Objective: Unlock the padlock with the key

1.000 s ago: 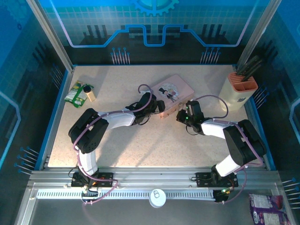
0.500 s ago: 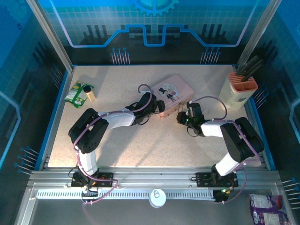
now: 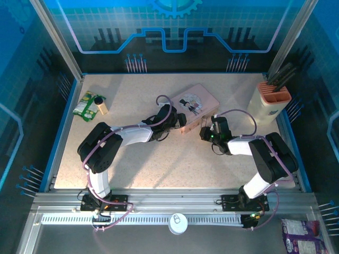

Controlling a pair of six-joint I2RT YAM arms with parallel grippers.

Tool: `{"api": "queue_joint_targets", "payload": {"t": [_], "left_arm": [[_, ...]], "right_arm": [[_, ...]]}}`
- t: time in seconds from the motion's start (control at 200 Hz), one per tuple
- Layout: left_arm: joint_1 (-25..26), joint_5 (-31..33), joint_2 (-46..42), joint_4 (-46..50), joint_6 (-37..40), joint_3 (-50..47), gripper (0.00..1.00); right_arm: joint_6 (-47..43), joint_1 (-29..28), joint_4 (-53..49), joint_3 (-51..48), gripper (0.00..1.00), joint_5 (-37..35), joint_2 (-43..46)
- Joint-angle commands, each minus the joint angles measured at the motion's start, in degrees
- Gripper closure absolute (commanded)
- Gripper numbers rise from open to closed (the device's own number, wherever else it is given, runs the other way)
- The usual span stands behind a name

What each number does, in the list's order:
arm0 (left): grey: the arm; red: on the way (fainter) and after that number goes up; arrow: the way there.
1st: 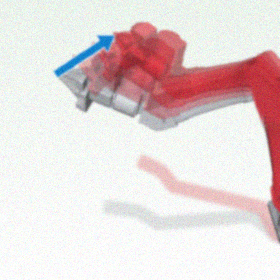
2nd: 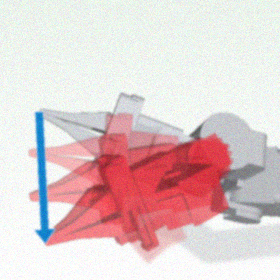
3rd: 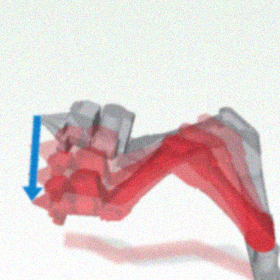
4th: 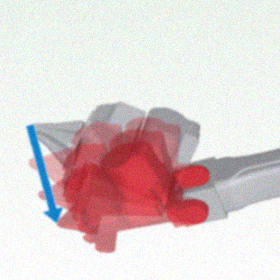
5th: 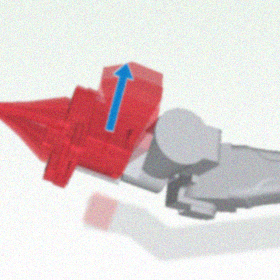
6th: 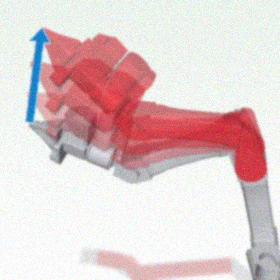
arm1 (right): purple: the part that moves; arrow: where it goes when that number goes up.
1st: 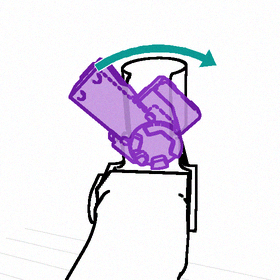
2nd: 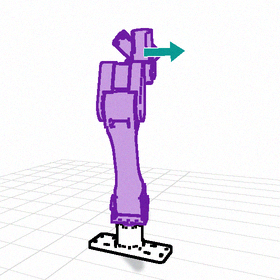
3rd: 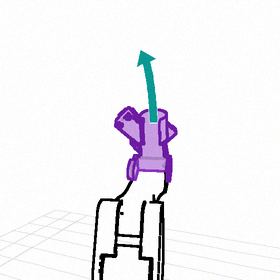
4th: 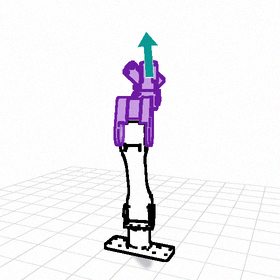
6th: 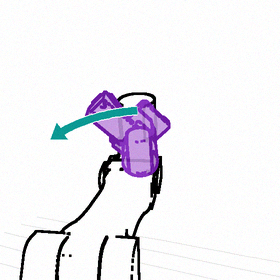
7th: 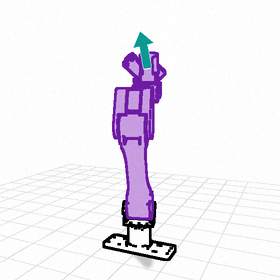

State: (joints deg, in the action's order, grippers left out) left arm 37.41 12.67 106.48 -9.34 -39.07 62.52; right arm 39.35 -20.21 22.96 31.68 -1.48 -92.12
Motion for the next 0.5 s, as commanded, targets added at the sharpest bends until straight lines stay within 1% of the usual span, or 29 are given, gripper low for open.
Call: {"api": "queue_joint_targets", "payload": {"t": [0.0, 0.125, 0.24, 0.33, 0.495], "left_arm": [[-0.1, 3.0, 2.8, 7.8, 1.0, -1.3, 0.29], [-0.1, 3.2, 2.9, 7.9, 1.0, -1.2, 0.29], [-0.1, 3.1, 3.0, 8.0, 1.0, -1.1, 0.29], [-0.1, 3.1, 3.1, 8.0, 1.0, -1.0, 0.30], [-0.1, 3.0, 3.4, 8.2, 1.0, -0.7, 0.30]], "right_arm": [[-0.8, 0.8, -3.4, -1.3, 0.78, 0.0, 1.1], [-0.4, 0.7, -4.3, -1.2, 0.78, 1.1, 1.1], [-0.7, 0.7, -4.9, -1.9, 0.78, 0.4, 2.3], [-1.4, 0.7, -4.9, -2.3, 0.84, -0.3, 2.9], [-1.2, 0.7, -4.2, -2.4, 0.87, -0.3, 3.3]]}}
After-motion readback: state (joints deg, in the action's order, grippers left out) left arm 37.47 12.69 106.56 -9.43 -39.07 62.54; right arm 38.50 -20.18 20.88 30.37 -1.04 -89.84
